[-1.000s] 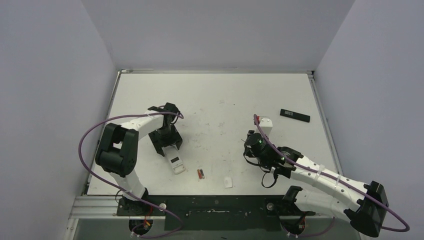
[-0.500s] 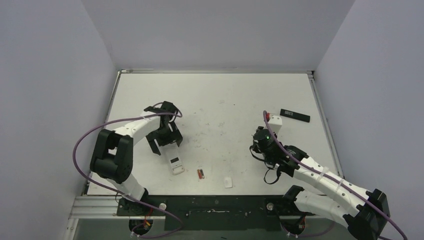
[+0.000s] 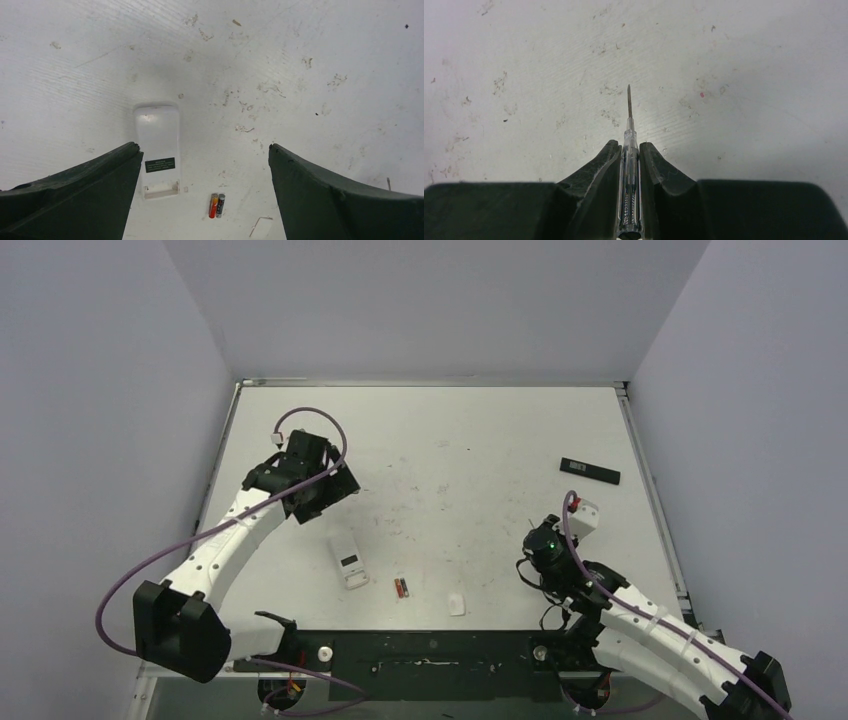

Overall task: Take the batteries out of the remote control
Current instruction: Place the screwdriver at the center of the board.

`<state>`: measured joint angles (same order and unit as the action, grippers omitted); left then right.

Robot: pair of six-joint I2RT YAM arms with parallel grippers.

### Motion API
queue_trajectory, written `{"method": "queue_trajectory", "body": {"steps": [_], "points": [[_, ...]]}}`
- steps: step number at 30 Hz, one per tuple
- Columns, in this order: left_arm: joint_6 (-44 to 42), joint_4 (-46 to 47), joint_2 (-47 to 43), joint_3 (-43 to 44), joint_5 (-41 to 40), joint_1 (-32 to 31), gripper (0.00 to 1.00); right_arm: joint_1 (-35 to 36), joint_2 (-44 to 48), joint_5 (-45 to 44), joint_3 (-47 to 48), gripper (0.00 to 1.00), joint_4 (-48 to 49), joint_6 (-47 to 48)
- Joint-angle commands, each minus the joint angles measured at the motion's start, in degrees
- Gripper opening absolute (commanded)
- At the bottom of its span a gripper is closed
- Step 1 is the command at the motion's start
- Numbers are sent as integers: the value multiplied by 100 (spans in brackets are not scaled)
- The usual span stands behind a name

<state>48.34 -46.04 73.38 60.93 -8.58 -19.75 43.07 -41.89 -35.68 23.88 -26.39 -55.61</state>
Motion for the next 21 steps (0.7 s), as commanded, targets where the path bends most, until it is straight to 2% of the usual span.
{"method": "queue_trajectory", "body": {"steps": [1,6,14,21], "points": [[-83,449,-317,-7,191,31,97,-44,263,-690,-247,5,356,-383],[-66,628,-366,63,511,37,97,-86,-19,-954,-330,5,629,149],[-147,639,-566,118,572,39,97,-106,-749,-841,-457,5,578,-511],[-269,614,-495,38,695,146,97,-110,-1135,-212,-314,8,348,-251]]}}
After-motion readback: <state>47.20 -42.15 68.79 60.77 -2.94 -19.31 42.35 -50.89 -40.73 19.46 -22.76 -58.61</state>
